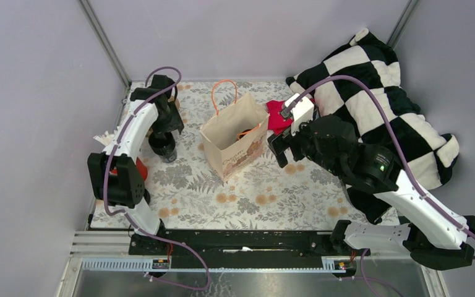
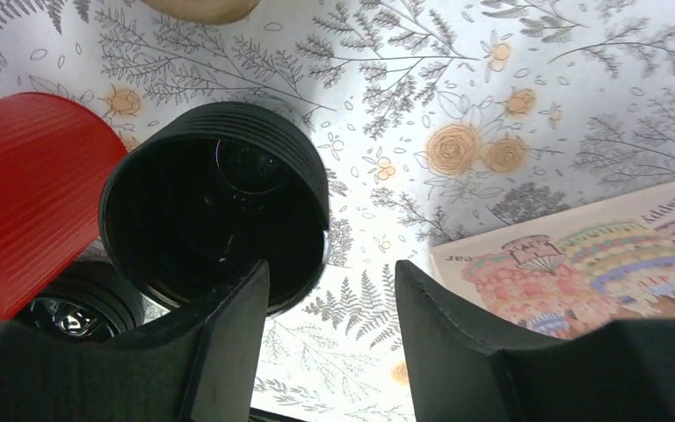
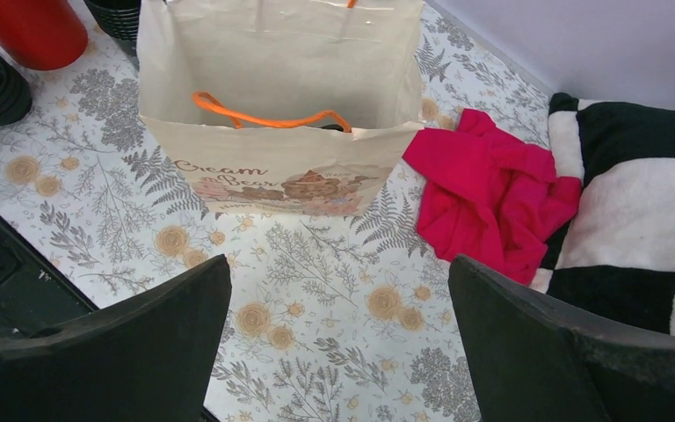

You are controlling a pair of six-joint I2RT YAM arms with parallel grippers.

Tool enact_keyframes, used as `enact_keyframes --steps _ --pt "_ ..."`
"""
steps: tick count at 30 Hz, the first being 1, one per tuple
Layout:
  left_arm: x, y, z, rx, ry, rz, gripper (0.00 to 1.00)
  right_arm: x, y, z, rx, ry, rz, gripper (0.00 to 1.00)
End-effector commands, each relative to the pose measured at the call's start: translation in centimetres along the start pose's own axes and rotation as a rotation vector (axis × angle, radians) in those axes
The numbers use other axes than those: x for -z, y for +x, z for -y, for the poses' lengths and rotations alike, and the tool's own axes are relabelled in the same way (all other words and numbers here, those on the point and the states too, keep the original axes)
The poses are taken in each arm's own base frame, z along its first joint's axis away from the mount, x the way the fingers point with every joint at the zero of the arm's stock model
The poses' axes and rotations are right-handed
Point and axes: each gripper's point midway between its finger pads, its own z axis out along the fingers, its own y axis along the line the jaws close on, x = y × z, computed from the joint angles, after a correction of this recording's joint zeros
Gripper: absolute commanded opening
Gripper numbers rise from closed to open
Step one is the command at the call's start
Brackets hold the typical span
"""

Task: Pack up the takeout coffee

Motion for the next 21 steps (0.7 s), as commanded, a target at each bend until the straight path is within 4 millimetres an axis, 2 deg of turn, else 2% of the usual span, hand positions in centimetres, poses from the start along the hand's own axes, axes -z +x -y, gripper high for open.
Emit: enact_keyframes --steps 1,3,6,8,10,16,17,19,21 --pt "4.6 -1.6 0.2 0.003 0.06 0.074 0.61 -0.4 -1.2 -0.7 0.01 -0.04 0.049 1.0" --pt "6.8 -2.3 0.2 0.001 0.082 0.11 0.63 -0.4 -1.3 -0.8 0.012 -0.051 0.057 1.0" --pt "11.2 -3.8 -0.3 -0.001 0.112 0.216 0.69 -0.3 -1.2 -1.1 0.008 -0.068 0.074 1.0" --pt "13.5 -4.5 -1.6 -0.008 0.092 0.286 0.7 -0.3 -0.8 -1.3 0.004 -0.08 0.077 1.0" --pt "15.4 -4.8 -3.8 0.011 0.039 0.344 0.71 -0.2 -0.5 -1.4 0.0 -0.094 0.077 1.0" --pt "17.5 -4.8 -10.8 0.112 -0.115 0.424 0.71 -0.2 0.6 -1.7 -0.011 -0.126 0.068 1.0" --pt "17.6 -4.9 -11.8 0.121 -0.141 0.43 0.69 -0.2 0.7 -1.7 -0.011 -0.128 0.067 1.0" --pt "17.0 -5.2 -14.0 0.152 -0.195 0.414 0.54 -0.3 0.8 -1.6 -0.012 -0.124 0.067 1.0" --pt "15.6 -5.6 -14.9 0.176 -0.198 0.367 0.52 -0.3 0.9 -1.5 -0.013 -0.124 0.065 1.0"
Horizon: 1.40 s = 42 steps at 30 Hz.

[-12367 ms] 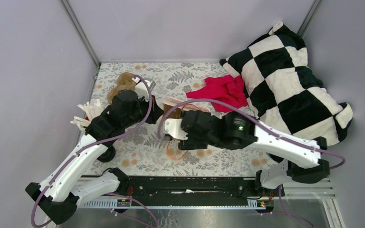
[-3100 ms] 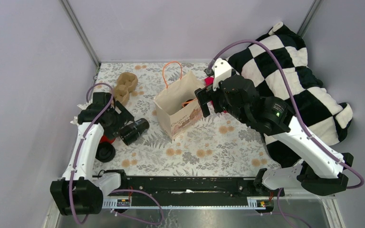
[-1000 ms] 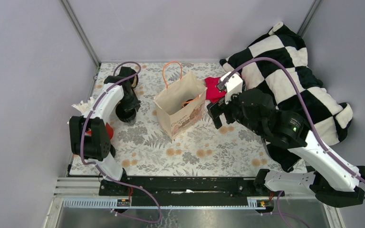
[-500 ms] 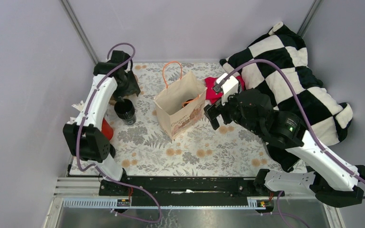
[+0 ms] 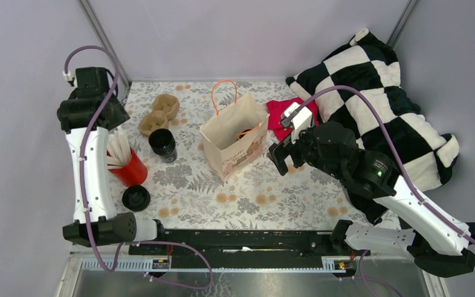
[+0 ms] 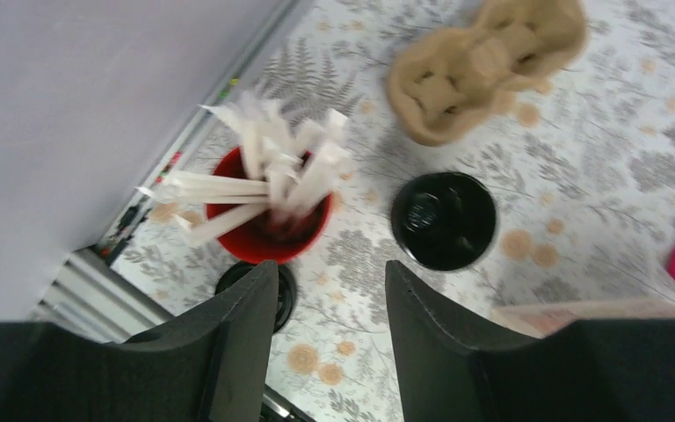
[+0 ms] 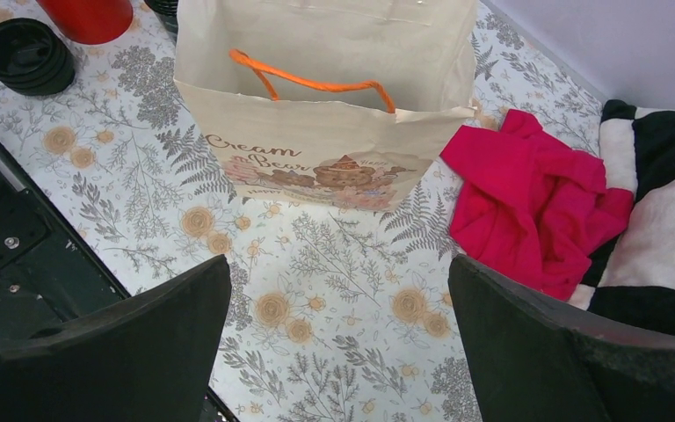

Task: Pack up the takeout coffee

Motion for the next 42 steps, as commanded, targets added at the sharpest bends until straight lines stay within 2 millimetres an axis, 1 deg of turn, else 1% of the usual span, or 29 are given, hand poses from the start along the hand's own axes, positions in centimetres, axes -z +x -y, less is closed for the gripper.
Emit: enact_keyframes --steps 1,3,4,6,8,12,14,15,17,20,22,31,36,38,42 --pt "-3.5 0.3 -2.9 -0.017 -0.104 -0.093 0.52 0.2 -1.3 0.0 -0.017 -0.013 0.058 1.0" --pt "-4.6 0.6 -3.2 -0.003 -0.133 -0.122 0.51 0.3 -1.3 0.0 -0.019 -0.013 0.057 1.0" --pt "-5.0 0.7 -3.7 0.011 -0.16 -0.132 0.49 0.3 -1.3 0.0 -0.019 -0.012 0.056 1.0" --pt "-5.5 1.0 -5.0 0.04 -0.218 -0.136 0.48 0.3 -1.3 0.2 -0.019 -0.006 0.054 1.0" --pt "-5.9 1.0 -5.7 0.073 -0.224 -0.126 0.46 0.3 -1.2 0.3 -0.02 0.001 0.054 1.0" --pt "-7.5 2.2 -5.4 0.1 -0.177 -0.182 0.37 0.3 -1.4 0.5 -0.013 0.007 0.059 1.0" --pt "-7.9 2.7 -5.3 0.09 -0.172 -0.203 0.35 0.4 -1.6 0.6 -0.013 0.013 0.064 1.0" --pt "-8.0 2.9 -5.4 0.085 -0.178 -0.206 0.35 0.4 -1.5 0.7 -0.016 0.019 0.064 1.0" --pt "-8.3 3.1 -5.5 0.075 -0.184 -0.214 0.39 0.5 -1.4 0.8 -0.027 0.027 0.066 1.0" --pt "-8.9 3.3 -4.4 0.077 -0.126 -0.235 0.41 0.5 -0.7 0.9 -0.039 0.034 0.057 1.0" --pt "-9.1 3.5 -4.2 0.075 -0.113 -0.245 0.42 0.6 -0.5 0.9 -0.039 0.036 0.053 1.0" --pt "-10.7 3.9 -4.6 0.062 -0.149 -0.259 0.38 0.7 -0.6 1.3 -0.025 0.048 0.06 1.0" --pt "-10.5 3.8 -5.5 0.052 -0.196 -0.248 0.32 0.8 -0.6 1.5 -0.026 0.054 0.059 1.0" --pt "-10.6 4.1 -5.7 0.048 -0.207 -0.254 0.31 0.9 -0.6 1.5 -0.028 0.053 0.06 1.0" --pt "-10.5 4.2 -5.8 0.048 -0.214 -0.251 0.25 0.8 -0.7 1.4 -0.028 0.048 0.063 1.0"
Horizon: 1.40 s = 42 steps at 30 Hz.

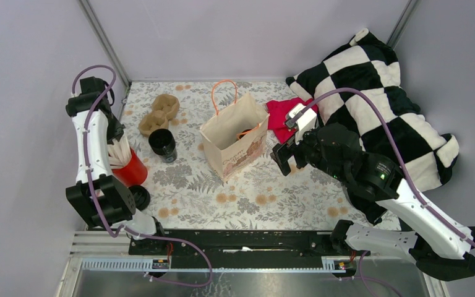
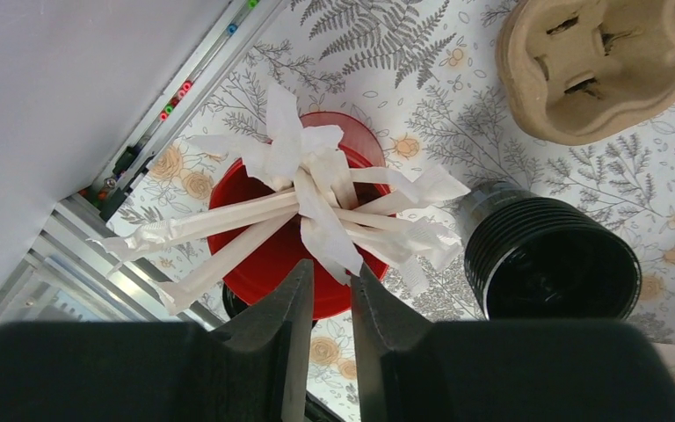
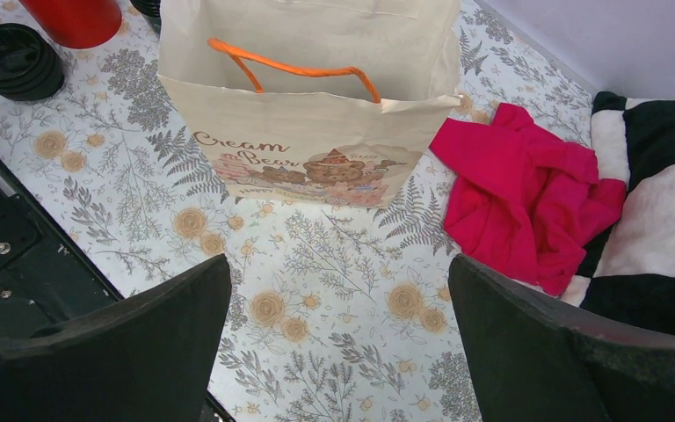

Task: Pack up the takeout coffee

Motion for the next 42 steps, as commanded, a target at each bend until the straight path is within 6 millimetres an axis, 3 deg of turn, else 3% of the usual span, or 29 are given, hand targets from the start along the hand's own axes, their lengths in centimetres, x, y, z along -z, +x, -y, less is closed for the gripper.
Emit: enact_keyframes --steps 1,10,17,27,36,42 --pt "0.2 -0.4 -0.7 -0.008 -0.03 0.037 0.24 0.4 -1.2 0.6 -0.012 0.023 0.049 1.0" --pt "1.4 -0.4 -1.1 -0.004 -0.02 0.06 0.0 0.5 -1.4 0.6 -0.014 0.02 0.057 1.0" --pt "2.8 -0.7 -1.2 0.013 -0.01 0.084 0.0 0.6 -1.5 0.4 -0.016 0.01 0.062 1.0" --pt "7.1 -1.8 -1.9 0.031 0.009 0.173 0.0 0.6 -1.5 0.3 -0.015 0.003 0.07 1.0" --pt "12.8 -4.3 -2.3 0.091 0.077 0.319 0.0 0.5 -1.6 0.1 -0.007 -0.01 0.064 1.0" --pt "18.5 -6.0 -3.3 0.127 0.141 0.477 0.0 0.2 -2.1 -0.1 -0.012 -0.016 0.045 1.0"
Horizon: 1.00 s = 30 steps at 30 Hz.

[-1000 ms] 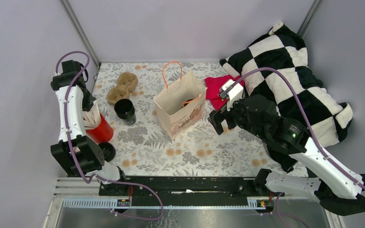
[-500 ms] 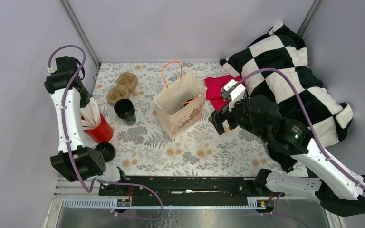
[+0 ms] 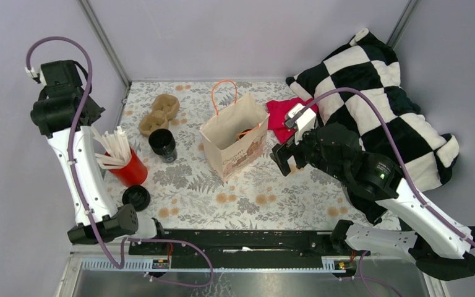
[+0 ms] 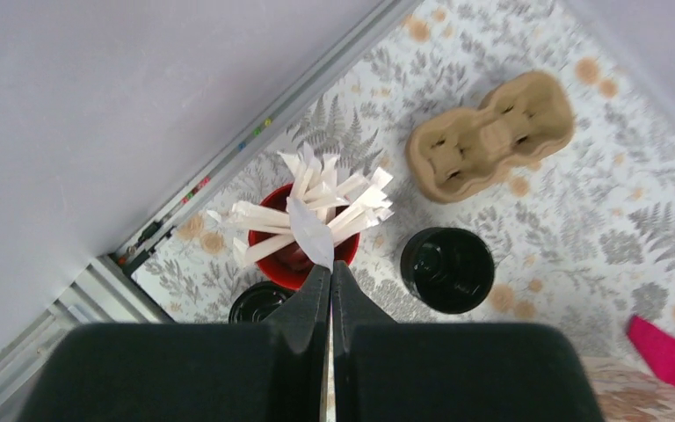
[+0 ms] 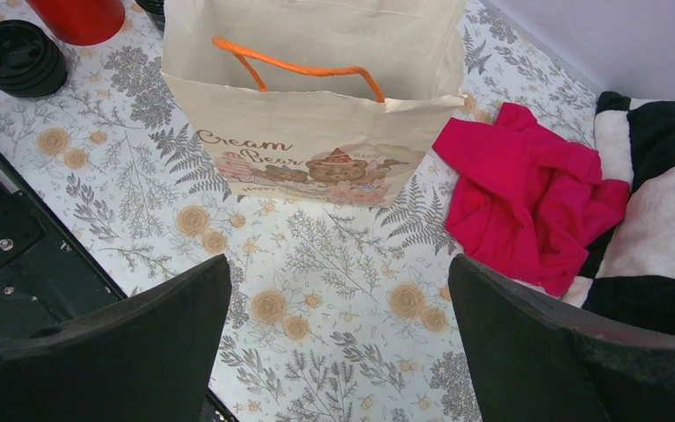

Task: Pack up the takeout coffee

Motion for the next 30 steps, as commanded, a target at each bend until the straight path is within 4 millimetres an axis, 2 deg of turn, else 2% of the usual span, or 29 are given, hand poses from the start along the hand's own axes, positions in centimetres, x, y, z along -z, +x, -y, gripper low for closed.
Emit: enact_keyframes --steps 1,6,14,22,30 --pt "5.3 -3.1 -0.8 0.041 0.051 0.166 0.0 0.1 -2.3 0.1 -0.013 -0.007 0.04 1.0" --pt "8.6 -4.3 0.1 0.051 0.171 0.261 0.0 -0.4 -2.8 -0.1 -0.011 -0.01 0.014 1.0" --pt "14.5 -6.0 6.6 -0.044 0.598 0.376 0.0 -0.9 -4.3 0.2 -0.029 0.016 0.028 1.0" --pt "18.7 -4.6 12.8 -0.165 0.971 0.34 0.0 -1.3 -5.5 1.3 -0.035 0.084 0.033 1.0" --pt "22.9 -2.5 17.4 -0.249 1.297 0.247 0.0 -1.1 -6.8 3.1 -0.055 0.189 0.041 1.0"
